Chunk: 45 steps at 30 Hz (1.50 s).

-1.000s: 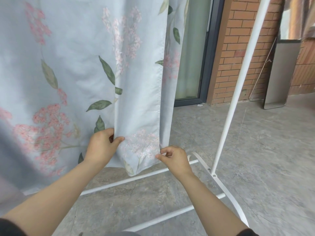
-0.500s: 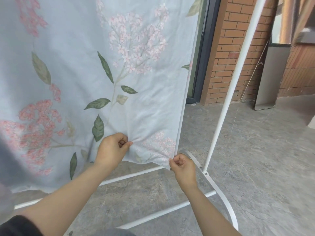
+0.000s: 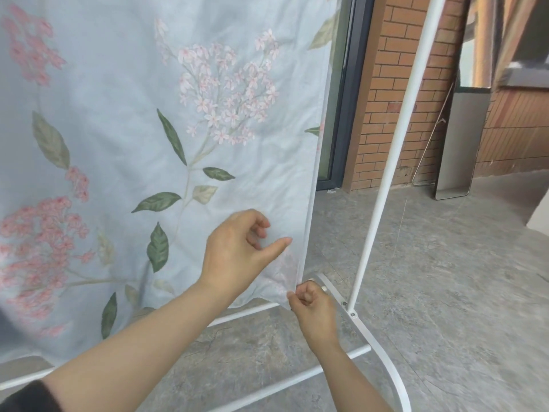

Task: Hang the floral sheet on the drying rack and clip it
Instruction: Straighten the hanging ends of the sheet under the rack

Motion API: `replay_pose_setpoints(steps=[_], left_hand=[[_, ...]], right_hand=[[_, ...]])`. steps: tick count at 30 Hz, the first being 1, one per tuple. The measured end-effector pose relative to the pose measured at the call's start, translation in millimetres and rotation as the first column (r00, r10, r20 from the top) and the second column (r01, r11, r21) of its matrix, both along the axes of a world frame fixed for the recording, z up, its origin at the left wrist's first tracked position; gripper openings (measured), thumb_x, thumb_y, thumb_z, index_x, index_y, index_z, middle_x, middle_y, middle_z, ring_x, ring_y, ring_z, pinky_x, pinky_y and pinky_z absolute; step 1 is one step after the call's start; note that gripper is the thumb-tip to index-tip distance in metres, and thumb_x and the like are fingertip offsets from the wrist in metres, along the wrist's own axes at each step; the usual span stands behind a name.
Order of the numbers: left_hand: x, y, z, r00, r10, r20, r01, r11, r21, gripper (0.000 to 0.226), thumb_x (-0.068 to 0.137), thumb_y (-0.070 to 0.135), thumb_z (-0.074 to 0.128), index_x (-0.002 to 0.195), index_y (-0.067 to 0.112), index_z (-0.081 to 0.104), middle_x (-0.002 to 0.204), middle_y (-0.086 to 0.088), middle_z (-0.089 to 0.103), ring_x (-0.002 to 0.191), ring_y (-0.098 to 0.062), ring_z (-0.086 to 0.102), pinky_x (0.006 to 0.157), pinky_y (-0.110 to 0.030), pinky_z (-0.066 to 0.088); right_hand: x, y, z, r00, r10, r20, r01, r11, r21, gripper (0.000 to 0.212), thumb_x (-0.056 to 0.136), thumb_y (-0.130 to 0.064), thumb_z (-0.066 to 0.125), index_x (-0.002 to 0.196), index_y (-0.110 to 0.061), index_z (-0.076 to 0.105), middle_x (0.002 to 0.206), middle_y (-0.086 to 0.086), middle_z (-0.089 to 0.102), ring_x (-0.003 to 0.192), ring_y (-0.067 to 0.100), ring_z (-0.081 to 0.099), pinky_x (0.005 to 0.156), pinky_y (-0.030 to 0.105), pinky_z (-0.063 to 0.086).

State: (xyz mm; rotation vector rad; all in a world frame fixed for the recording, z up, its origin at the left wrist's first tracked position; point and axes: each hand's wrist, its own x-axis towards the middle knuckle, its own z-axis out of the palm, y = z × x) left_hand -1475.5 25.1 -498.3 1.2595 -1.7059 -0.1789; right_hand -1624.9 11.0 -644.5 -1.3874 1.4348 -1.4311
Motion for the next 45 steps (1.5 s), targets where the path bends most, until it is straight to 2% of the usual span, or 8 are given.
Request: replay_pose_setpoints(steps=[4,9,14,19,25,30,38,45], left_hand=[[-34,-21,23,0.991,0.094,0.098,-0.096,0.995,0.018,0.059,0.060,0.065,0.073,0.096,0.024,0.049,0.092,0.011,0.052,0.074,-0.008,0.055,0.066,-0.028,0.045],[-41,-45,44,0.872,0.212,0.442,-0.202,0.977,-0.070,0.031,0.091,0.036,0.047,0.071,0.012,0.043,0.072,-0.007,0.055,0.079,-0.032,0.059,0.059,-0.032,0.034],[-38,-43,39,0.743,0.201,0.638,-0.197,0.977,-0.079,0.025,0.099,0.017,0.033,0.090,0.006,0.053,0.068,-0.010,0.046,0.090,-0.037,0.059,0.063,-0.035,0.032],[-40,-47,34,0.749,0.197,0.633,-0.216,0.975,-0.048,0.026,0.100,0.023,0.032,0.093,0.007,0.052,0.097,-0.019,0.064,0.093,-0.036,0.060,0.064,-0.031,0.028],[-37,-40,38,0.721,0.146,0.677,-0.198,0.980,0.000,0.025,0.100,0.021,0.032,0.095,0.007,0.052,0.100,-0.017,0.063,0.094,-0.036,0.059,0.065,-0.033,0.032],[-36,-30,45,0.621,0.116,0.775,-0.159,0.987,-0.021,0.028,0.100,0.014,0.029,0.108,0.005,0.054,0.078,-0.011,0.044,0.100,-0.033,0.057,0.070,-0.036,0.038],[-37,-21,52,0.872,-0.056,0.486,0.007,0.995,0.102,0.025,0.098,0.024,0.035,0.075,0.014,0.035,0.083,-0.012,0.056,0.086,-0.034,0.056,0.068,-0.033,0.036],[-32,-11,56,0.934,-0.093,0.345,0.058,0.992,0.111,0.043,0.088,0.054,0.050,0.105,0.014,0.054,0.104,0.002,0.053,0.096,-0.018,0.054,0.081,-0.027,0.042]], right_hand=[[5,6,3,0.982,0.070,-0.178,-0.077,0.997,-0.032,0.019,0.088,-0.008,0.062,0.081,-0.017,0.046,0.041,-0.010,0.042,0.043,0.006,0.037,0.047,0.013,0.031],[3,1,8,0.934,0.106,-0.341,-0.120,0.993,-0.020,0.017,0.089,-0.008,0.059,0.092,-0.019,0.046,0.045,-0.010,0.046,0.048,0.005,0.048,0.048,0.012,0.034],[-22,-19,21,0.908,0.109,-0.405,-0.107,0.994,0.028,0.029,0.088,-0.007,0.059,0.112,-0.020,0.050,0.045,-0.013,0.051,0.050,0.002,0.051,0.052,0.014,0.040],[-41,-22,59,0.955,0.152,-0.255,-0.149,0.988,0.034,0.030,0.090,-0.007,0.053,0.116,-0.019,0.062,0.100,-0.003,0.070,0.094,0.008,0.064,0.074,0.007,0.045],[-33,-22,230,0.985,0.038,-0.167,-0.103,0.910,-0.402,0.023,0.093,-0.032,0.056,0.100,-0.017,0.071,0.096,-0.005,0.072,0.094,0.011,0.066,0.087,0.032,0.051],[6,-13,332,0.841,-0.249,-0.481,-0.042,0.855,-0.518,0.052,0.090,-0.045,0.054,0.055,-0.014,0.031,0.053,-0.002,0.033,0.051,0.017,0.030,0.051,0.034,0.023],[-52,-27,310,0.832,-0.488,-0.265,0.260,0.764,-0.590,0.043,0.093,-0.021,0.050,0.056,-0.012,0.031,0.050,0.000,0.027,0.050,0.016,0.024,0.050,0.035,0.018],[-58,-24,299,0.823,-0.451,-0.345,0.240,0.827,-0.508,0.028,0.093,-0.022,0.053,0.069,-0.008,0.049,0.061,0.000,0.048,0.057,0.015,0.043,0.052,0.032,0.023]])
